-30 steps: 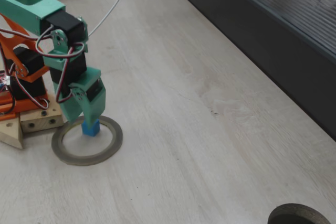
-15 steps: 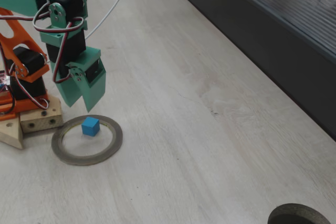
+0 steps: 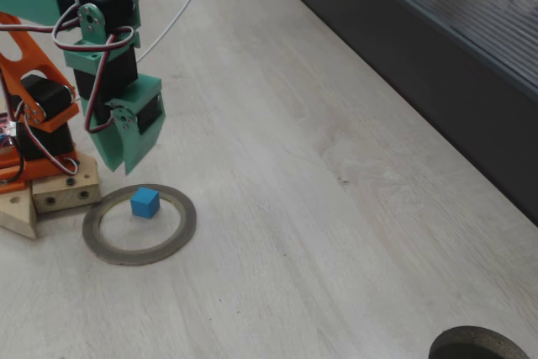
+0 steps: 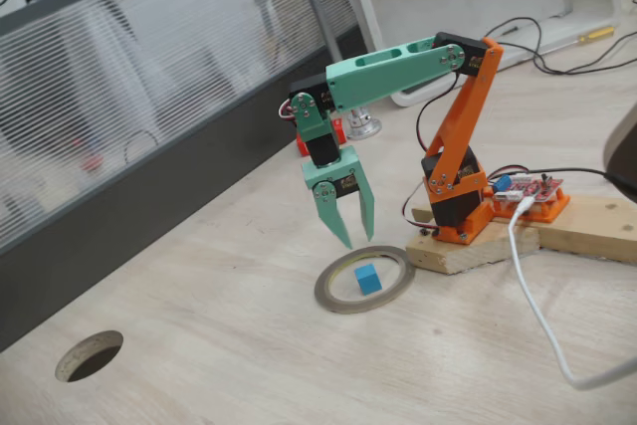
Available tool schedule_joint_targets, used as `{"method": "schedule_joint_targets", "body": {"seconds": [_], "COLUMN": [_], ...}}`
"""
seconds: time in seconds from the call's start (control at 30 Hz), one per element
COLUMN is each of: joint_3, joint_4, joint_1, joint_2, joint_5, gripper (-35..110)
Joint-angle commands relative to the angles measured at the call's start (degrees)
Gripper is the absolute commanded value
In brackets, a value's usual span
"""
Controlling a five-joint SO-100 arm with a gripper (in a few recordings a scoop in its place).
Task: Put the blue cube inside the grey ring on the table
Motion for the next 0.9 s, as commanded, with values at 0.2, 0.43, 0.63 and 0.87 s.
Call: {"method": "schedule_joint_targets", "body": {"seconds": [0.2,0.43,0.63,0.87], "joint_3": [-0.9,-0.4,-0.4,-0.3], "joint_4": [0.8,0.8,0.8,0.8], "joint_1": [0.8,0.8,0.6,0.4], "joint_2": [1.4,1.4,1.6,5.4], "joint_5": [0.0,0.0,0.0,0.0], "gripper": [1,1,1,1]}}
